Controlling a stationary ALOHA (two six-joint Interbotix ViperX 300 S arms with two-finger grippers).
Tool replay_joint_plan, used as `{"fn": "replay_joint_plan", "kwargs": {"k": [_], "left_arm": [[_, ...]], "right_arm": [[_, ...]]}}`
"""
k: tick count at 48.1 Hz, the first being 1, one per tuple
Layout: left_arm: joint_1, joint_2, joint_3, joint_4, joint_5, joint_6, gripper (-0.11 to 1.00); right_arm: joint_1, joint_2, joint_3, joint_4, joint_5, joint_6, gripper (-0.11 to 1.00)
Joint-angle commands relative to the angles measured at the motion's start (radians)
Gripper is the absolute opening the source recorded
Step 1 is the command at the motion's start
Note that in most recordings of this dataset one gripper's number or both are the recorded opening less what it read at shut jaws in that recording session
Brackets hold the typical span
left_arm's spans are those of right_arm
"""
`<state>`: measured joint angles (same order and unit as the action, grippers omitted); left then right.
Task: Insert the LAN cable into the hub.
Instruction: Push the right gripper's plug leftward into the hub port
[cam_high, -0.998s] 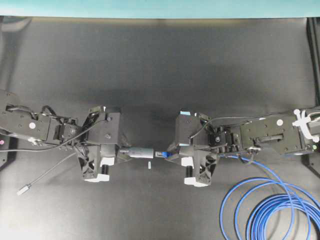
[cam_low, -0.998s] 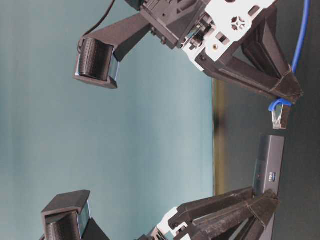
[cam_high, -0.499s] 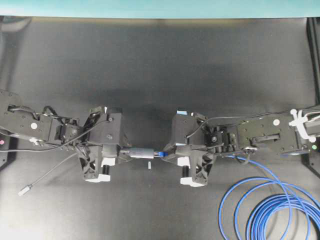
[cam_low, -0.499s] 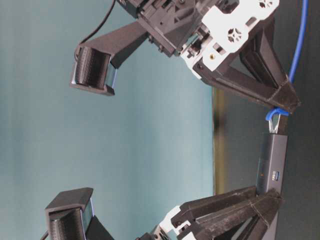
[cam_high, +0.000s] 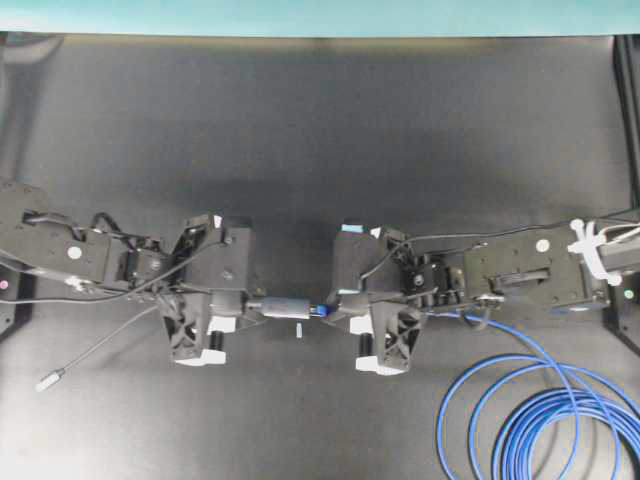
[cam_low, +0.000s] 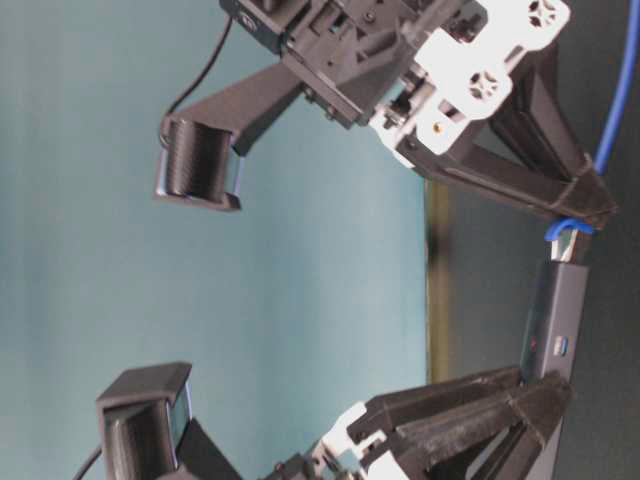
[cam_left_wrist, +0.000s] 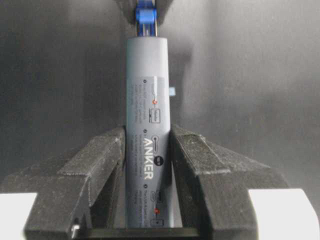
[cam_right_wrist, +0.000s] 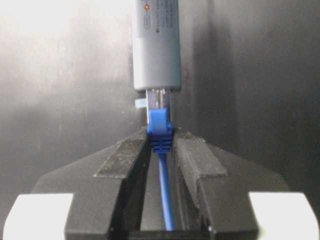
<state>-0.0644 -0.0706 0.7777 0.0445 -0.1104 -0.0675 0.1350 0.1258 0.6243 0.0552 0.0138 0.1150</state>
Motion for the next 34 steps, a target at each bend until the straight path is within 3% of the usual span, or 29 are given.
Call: {"fn": "replay_joint_plan", "kwargs": {"k": [1,34], "left_arm": [[0.003,0.006,-0.040,0.003,-0.009,0.000,0.28],[0.015,0.038,-0.069,0.003,-0.069,0.003,0.28]], "right_arm": [[-0.005,-0.002,-0.037,-0.003,-0.011,0.005,0.12],[-0.020,0.014,-0.071,-0.008,-0.063,-0.005,0.12]]}}
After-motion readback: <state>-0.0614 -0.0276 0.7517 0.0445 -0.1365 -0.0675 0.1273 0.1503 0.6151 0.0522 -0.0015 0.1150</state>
